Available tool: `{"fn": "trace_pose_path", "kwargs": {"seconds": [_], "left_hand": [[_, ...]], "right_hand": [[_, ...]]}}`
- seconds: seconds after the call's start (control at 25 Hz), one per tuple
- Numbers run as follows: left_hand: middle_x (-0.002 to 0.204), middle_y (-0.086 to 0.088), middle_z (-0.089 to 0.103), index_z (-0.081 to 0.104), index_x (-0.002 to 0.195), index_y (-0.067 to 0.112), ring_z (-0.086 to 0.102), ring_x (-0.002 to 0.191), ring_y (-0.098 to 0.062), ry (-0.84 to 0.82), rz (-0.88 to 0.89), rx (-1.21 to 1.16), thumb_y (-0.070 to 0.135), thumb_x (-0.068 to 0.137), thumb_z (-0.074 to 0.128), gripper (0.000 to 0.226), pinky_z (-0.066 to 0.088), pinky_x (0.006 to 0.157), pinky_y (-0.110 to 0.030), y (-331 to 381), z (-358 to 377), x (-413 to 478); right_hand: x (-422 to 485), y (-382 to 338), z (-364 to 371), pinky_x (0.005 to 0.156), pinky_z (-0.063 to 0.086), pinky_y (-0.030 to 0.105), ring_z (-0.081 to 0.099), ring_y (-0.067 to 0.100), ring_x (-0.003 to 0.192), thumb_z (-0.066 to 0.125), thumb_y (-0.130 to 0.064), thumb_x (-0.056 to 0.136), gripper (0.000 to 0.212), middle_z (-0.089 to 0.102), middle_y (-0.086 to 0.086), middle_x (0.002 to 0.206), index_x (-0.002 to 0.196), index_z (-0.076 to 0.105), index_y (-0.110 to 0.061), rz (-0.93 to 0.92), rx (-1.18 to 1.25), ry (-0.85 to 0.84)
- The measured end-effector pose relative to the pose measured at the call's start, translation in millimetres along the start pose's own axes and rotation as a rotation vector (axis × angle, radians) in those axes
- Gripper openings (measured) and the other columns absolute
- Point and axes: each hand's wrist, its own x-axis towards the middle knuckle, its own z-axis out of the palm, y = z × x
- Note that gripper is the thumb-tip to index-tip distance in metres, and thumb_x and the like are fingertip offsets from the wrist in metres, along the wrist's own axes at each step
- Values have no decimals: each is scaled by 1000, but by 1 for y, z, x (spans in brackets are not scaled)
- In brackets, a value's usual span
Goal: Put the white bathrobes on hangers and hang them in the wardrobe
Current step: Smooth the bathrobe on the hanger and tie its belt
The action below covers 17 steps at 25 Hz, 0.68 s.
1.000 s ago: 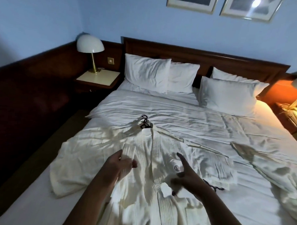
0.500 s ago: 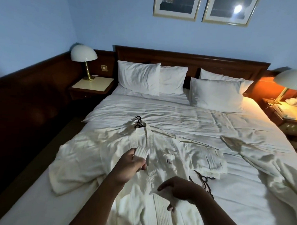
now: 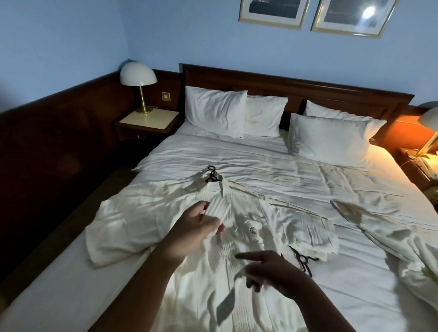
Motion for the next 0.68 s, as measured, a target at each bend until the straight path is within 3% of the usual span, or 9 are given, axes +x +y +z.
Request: {"fn": "trace_pose_path", "kwargs": {"seconds": [0.08, 0.24, 0.32, 0.44, 0.52, 0.6, 0.68], "left_hand": [[88, -16, 74, 63, 104, 13, 70, 80, -9, -1, 64, 7, 4, 101, 57, 11, 49, 71, -12, 13, 1, 2], [92, -15, 76, 66, 119, 10, 74, 88, -24, -7, 155, 1, 7, 103, 54, 20, 53, 73, -27, 26, 0, 6], [95, -13, 77, 67, 120, 11, 74, 93, -29, -18, 192, -9, 9, 104, 55, 20, 55, 76, -31, 29, 0, 4], [83, 3, 73, 72, 103, 9, 71, 81, -12, -5, 239, 143, 19, 103, 59, 16, 52, 71, -30, 32, 2, 4], [70, 1, 60, 69, 85, 8, 57, 67, -7, 46, 344, 429, 29, 101, 63, 26, 43, 67, -31, 32, 8, 8], [80, 5, 66, 74, 84, 11, 63, 78, -5, 18, 457, 552, 29, 97, 67, 23, 46, 74, -27, 37, 23, 11], [93, 8, 68, 80, 89, 14, 65, 89, -2, -59, 508, 584, 27, 93, 72, 16, 47, 81, -20, 39, 41, 15]], "right_hand": [[1, -15, -3, 68, 59, 46, 69, 41, 79, 45, 16, 90, 54, 67, 27, 117, 126, 71, -15, -51, 129, 116], [9, -28, -11, 79, 62, 53, 70, 39, 106, 36, 27, 83, 67, 57, 8, 139, 113, 75, -19, -252, 210, 409], [11, -30, -12, 72, 62, 48, 73, 34, 95, 39, 27, 79, 74, 61, 9, 135, 123, 70, -24, -286, 159, 481], [12, -32, -4, 56, 52, 36, 67, 34, 72, 52, 18, 84, 59, 72, 22, 112, 132, 61, -16, -177, 150, 296], [16, -38, 10, 64, 52, 33, 68, 29, 81, 68, 6, 79, 57, 73, 18, 112, 130, 63, -17, -181, -37, 287], [23, -43, 23, 77, 46, 21, 63, 14, 95, 79, -12, 70, 57, 71, -4, 110, 123, 64, -25, -268, -408, 314], [23, -49, 45, 76, 36, 11, 50, 0, 91, 76, -29, 77, 34, 58, -20, 95, 106, 59, -33, -320, -734, 180]]}}
